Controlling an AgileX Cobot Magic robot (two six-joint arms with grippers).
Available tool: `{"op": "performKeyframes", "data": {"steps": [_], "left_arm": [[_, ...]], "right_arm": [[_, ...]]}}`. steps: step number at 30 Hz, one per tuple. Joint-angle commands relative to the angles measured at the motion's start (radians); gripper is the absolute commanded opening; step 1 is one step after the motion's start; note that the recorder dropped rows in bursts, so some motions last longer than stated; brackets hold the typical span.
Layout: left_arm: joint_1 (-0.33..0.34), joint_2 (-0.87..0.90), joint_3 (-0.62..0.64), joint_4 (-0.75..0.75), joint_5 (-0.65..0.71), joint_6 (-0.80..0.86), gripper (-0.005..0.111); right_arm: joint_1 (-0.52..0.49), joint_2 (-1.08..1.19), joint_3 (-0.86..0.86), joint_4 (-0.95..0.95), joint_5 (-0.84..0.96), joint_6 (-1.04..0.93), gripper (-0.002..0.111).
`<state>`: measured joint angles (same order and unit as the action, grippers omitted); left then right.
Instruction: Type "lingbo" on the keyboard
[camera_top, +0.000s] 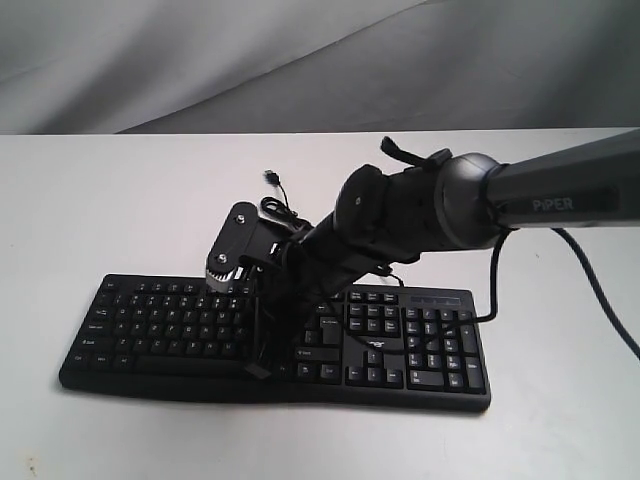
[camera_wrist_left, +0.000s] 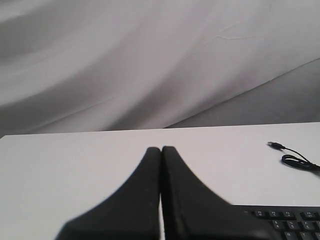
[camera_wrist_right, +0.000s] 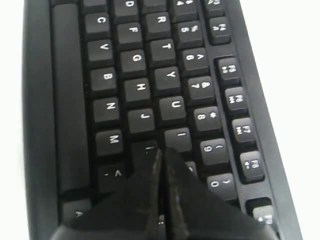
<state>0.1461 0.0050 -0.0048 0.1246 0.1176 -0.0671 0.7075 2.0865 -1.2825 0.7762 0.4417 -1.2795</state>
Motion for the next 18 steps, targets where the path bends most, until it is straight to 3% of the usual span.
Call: {"op": "performKeyframes", "data": {"steps": [1,18], "left_arm": [[-0.007,-0.005,0.005,0.0,-0.009,-0.002,0.001],[-0.007,-0.005,0.005,0.0,-0.009,-0.002,0.001]], "right_arm": [[-0.008,-0.012,-0.01,0.04,-0.014,-0.037,0.0],[-0.007,0.053,-0.08,0.07,0.006,-0.044,0.0]]}}
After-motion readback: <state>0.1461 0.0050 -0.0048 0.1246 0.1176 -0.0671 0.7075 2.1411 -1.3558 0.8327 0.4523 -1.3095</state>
